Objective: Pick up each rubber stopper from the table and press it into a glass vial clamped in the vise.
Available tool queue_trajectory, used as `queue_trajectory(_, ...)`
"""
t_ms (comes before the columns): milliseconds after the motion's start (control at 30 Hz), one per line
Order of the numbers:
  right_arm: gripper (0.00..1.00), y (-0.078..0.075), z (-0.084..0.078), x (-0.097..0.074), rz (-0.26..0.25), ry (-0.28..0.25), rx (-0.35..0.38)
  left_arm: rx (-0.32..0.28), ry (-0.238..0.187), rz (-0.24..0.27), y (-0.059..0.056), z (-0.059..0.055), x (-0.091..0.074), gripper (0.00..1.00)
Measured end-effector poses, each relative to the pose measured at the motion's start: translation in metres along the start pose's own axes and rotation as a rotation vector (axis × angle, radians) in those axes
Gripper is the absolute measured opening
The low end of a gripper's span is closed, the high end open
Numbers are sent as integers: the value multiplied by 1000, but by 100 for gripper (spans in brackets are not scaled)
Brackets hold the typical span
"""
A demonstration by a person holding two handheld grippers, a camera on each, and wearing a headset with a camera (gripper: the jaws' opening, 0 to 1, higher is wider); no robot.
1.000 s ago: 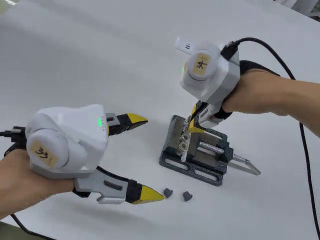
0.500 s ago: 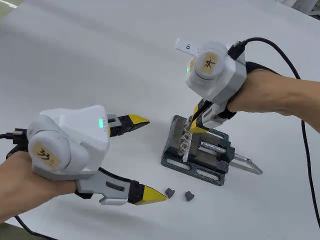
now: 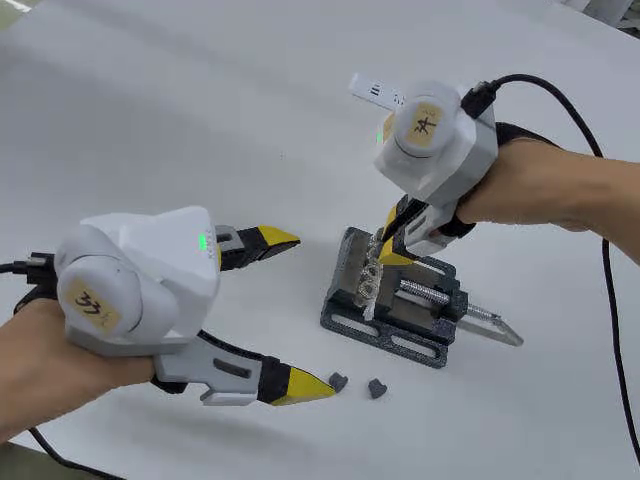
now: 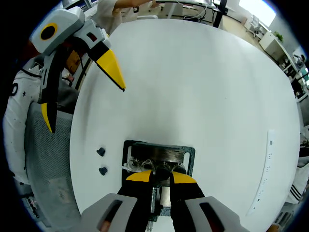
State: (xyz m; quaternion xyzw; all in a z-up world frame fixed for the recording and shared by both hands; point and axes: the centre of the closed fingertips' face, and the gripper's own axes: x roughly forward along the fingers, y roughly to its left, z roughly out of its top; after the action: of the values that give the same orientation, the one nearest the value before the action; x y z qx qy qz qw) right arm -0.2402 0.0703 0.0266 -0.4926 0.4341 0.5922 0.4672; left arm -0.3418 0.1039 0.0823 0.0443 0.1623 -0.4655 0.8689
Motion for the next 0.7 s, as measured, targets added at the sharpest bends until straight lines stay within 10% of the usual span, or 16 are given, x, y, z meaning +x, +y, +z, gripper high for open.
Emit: queue_trajectory(700,11,-3,3,-13,-24,-81,49,-4,0,-3,-1,0,0,81)
